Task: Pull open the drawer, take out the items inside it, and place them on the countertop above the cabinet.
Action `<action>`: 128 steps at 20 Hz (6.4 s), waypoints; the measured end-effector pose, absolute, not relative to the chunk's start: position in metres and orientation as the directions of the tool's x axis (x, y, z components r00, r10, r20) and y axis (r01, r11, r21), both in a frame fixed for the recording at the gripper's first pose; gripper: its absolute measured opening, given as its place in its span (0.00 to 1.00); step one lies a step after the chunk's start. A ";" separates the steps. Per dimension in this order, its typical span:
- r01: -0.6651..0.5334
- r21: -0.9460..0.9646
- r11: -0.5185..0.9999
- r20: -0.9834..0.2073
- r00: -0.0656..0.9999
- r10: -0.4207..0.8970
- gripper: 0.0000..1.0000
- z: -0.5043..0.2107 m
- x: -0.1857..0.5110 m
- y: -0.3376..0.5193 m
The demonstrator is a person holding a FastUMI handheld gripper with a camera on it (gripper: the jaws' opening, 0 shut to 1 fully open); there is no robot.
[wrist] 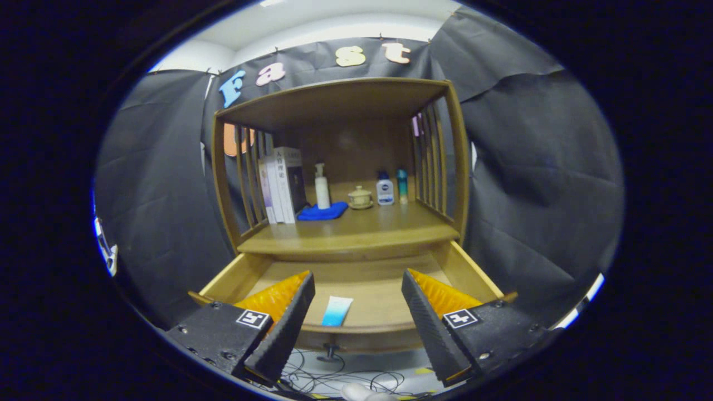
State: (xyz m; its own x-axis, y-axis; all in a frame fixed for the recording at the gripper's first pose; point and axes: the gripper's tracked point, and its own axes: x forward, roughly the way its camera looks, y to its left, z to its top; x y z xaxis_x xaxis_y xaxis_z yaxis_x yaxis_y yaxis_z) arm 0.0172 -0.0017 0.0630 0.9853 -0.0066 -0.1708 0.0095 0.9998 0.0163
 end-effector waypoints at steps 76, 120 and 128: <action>0.114 0.006 0.994 -0.816 0.575 -0.061 0.48 0.036 0.269 0.014; -0.035 -0.097 0.995 -0.129 0.991 0.022 1.00 0.062 -0.007 0.063; -0.023 -0.121 0.992 0.015 1.000 0.025 1.00 0.025 -0.053 0.058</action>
State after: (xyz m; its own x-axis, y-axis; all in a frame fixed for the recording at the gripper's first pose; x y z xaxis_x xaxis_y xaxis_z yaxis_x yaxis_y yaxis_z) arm -0.0527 0.0581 0.0246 0.9996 0.0247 0.0152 -0.0227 0.9925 -0.1205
